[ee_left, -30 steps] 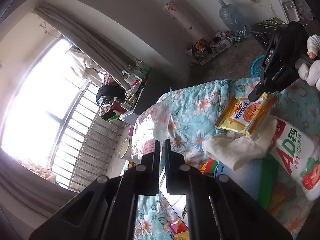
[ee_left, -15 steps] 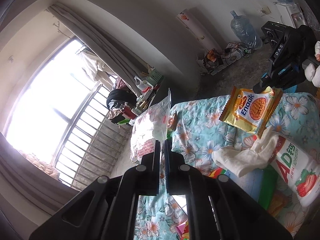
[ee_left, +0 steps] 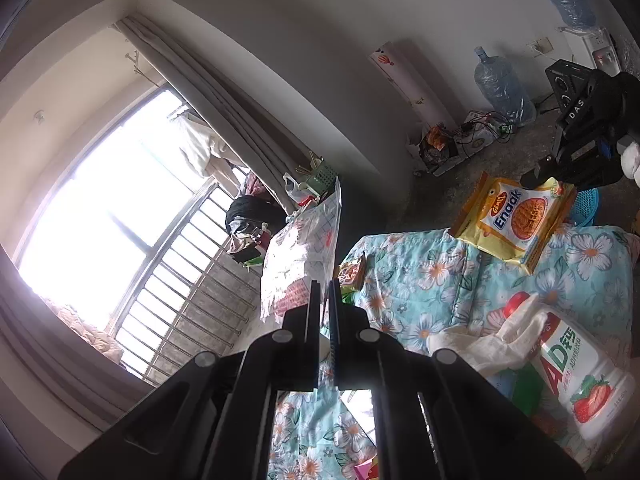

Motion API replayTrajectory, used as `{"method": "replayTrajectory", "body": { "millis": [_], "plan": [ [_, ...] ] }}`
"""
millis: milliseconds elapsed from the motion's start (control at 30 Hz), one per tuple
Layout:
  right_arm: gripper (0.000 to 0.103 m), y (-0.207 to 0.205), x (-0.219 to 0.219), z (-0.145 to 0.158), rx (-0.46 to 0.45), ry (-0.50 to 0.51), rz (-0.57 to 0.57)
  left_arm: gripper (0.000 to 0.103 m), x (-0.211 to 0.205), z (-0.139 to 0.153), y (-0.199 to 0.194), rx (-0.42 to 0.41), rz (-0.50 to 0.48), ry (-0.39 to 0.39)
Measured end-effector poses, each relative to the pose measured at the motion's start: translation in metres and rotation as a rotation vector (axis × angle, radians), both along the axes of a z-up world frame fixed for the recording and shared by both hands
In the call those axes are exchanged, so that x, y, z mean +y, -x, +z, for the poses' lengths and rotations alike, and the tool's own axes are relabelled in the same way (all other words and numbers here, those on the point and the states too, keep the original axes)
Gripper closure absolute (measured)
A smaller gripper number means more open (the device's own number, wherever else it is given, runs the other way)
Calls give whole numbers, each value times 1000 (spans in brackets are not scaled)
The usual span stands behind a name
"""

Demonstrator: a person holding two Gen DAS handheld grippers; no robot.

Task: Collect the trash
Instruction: 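Carry the bag and Enaak packet with both tools over the blue wastebasket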

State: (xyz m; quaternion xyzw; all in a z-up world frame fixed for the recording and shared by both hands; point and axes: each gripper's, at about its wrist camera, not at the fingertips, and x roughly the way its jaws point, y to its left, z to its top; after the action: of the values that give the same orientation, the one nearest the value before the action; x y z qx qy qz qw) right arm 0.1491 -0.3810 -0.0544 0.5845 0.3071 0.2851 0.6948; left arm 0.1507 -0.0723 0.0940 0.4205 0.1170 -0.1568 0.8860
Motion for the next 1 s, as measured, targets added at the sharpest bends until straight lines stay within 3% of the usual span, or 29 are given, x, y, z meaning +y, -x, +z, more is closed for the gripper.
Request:
{"method": "replayTrajectory", "body": {
  "millis": [267, 533, 767, 1000],
  "plan": [
    [103, 14, -20, 8, -43, -20, -46, 99, -24, 18, 6, 9, -60, 80],
    [103, 40, -63, 5, -53, -33, -153, 99, -74, 37, 3, 162, -201, 207],
    [103, 78, -123, -14, -19, -28, -331, 99, -148, 26, -22, 434, -327, 278],
    [103, 111, -180, -41, 106, 92, -566, 99, -254, -25, -48, 766, -410, 266]
  ]
}}
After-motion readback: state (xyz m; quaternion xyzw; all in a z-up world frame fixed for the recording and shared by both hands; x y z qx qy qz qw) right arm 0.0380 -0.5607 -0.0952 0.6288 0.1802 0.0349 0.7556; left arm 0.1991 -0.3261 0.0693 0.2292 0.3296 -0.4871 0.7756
